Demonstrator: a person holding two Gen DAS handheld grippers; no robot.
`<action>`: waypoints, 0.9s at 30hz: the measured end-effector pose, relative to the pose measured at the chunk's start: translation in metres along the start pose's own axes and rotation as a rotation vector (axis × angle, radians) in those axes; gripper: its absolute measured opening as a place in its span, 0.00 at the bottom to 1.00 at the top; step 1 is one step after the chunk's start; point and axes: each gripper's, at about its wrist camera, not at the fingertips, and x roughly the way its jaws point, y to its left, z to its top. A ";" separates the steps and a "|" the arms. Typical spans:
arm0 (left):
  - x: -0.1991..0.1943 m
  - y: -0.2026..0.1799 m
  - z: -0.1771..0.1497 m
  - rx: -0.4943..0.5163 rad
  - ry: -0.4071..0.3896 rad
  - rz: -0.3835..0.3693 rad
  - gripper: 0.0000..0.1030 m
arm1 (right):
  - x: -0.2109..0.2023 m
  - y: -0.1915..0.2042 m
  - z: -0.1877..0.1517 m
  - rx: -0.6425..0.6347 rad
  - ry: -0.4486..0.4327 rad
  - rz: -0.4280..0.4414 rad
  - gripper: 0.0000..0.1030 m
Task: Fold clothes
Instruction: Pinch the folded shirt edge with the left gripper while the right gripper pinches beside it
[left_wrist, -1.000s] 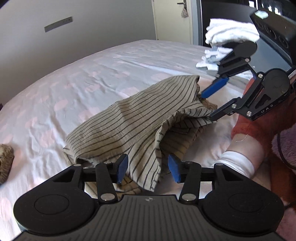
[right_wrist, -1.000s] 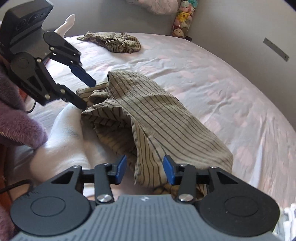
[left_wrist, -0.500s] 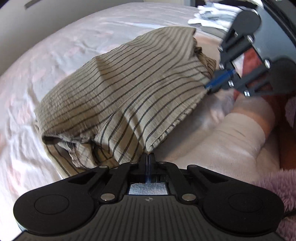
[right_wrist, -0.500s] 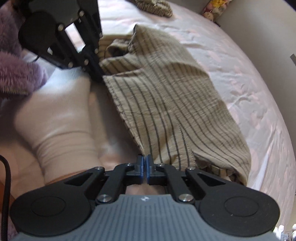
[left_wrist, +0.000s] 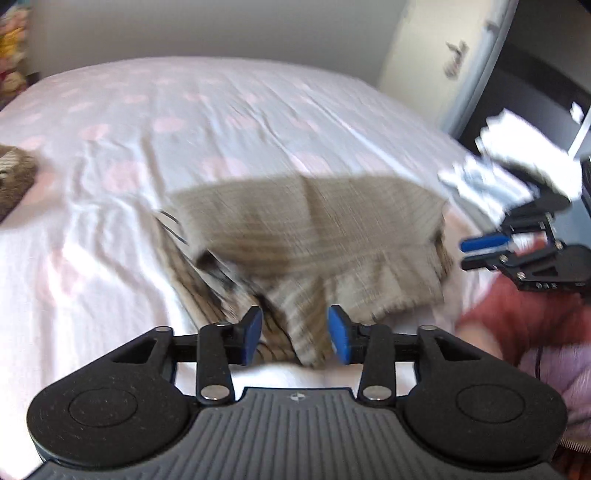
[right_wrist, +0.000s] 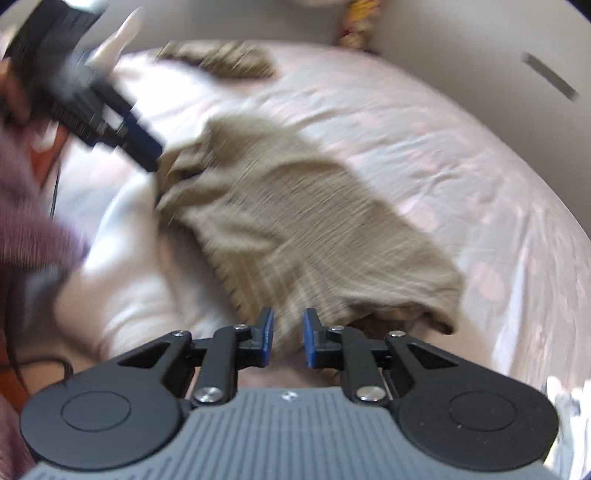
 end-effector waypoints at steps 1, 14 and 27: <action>-0.001 0.007 0.006 -0.041 -0.025 0.016 0.41 | -0.005 -0.012 0.002 0.075 -0.035 -0.012 0.21; 0.057 0.086 0.060 -0.447 -0.108 -0.010 0.41 | 0.033 -0.143 -0.020 0.860 -0.211 -0.089 0.52; 0.066 0.089 0.046 -0.539 -0.226 -0.031 0.00 | 0.095 -0.168 -0.039 1.093 -0.252 0.167 0.14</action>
